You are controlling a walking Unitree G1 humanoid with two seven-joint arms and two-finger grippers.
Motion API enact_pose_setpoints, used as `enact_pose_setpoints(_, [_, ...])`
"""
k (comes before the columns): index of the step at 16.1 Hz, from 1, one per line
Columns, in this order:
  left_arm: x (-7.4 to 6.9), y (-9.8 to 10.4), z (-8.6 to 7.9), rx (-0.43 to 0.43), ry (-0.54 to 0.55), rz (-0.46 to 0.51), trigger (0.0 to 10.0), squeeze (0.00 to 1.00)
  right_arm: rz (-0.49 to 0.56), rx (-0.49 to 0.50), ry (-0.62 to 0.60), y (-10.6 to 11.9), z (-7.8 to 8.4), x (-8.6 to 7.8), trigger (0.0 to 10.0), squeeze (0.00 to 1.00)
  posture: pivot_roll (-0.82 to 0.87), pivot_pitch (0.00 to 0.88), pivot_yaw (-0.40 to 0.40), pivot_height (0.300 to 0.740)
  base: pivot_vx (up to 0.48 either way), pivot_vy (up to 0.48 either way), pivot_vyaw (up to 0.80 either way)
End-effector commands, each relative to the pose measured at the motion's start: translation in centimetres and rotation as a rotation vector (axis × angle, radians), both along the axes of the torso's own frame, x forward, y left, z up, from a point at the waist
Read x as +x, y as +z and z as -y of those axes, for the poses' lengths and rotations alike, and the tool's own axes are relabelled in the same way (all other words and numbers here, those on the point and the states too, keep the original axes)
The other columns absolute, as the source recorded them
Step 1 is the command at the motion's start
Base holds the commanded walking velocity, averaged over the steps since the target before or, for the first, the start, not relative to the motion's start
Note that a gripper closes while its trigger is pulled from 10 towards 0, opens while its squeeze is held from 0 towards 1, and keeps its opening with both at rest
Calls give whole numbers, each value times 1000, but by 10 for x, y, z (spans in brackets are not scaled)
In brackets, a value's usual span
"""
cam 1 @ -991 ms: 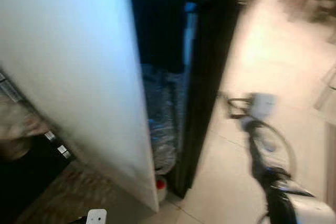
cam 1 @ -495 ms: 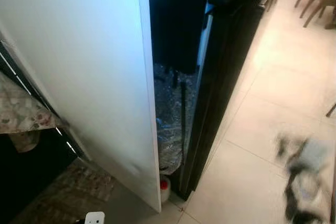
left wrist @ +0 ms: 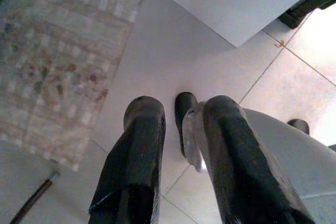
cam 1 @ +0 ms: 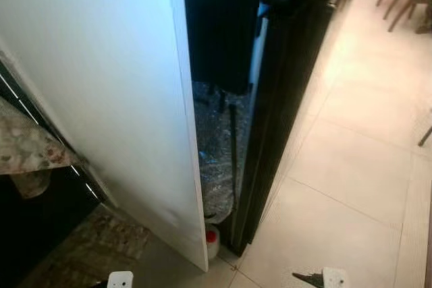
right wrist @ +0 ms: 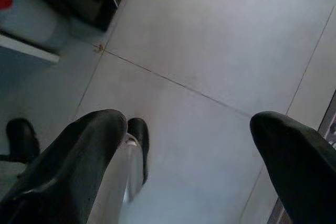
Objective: Restocking fridge
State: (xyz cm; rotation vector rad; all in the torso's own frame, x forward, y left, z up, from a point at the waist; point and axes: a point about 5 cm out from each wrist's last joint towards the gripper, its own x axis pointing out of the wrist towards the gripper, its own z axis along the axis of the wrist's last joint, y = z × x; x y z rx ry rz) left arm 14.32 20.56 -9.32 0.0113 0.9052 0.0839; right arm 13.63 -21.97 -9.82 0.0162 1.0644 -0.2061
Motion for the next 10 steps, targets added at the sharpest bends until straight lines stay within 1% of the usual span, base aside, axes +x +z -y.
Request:
enact_pose_setpoints(1, [-6,-2,-7,11,-3,-32,10000,0,16,-10,36,1,-6,4,10000,0,-24,50,31,740,0,0,0])
enact_pose_setpoints(2, [-6,-2,-8,13,-2,-33,10000,0,19,4,9,0,-7,4,10000,0,-19,54,31,740,0,0,0])
enact_pose_setpoints(3, [-7,-2,-9,15,-1,-35,10000,0,22,-6,37,1,-8,6,10000,0,-19,57,30,740,0,0,0])
enact_pose_setpoints(4, [-7,-2,-9,15,-1,-35,10000,0,32,-3,25,2,-8,8,10000,0,-17,61,30,740,0,0,488])
enact_pose_setpoints(6, [-8,-2,-9,14,-10,-37,10000,0,37,-12,-5,3,-4,10,10000,0,-22,63,33,740,0,0,800])
enact_pose_setpoints(7, [-8,-2,-9,14,-13,-38,10000,0,33,-18,3,3,-3,9,10000,0,-19,66,32,740,0,0,800])
enact_pose_setpoints(10, [-7,-2,-7,10,-19,-35,10000,0,19,-13,-13,1,-2,4,10000,0,-17,62,32,740,0,0,800])
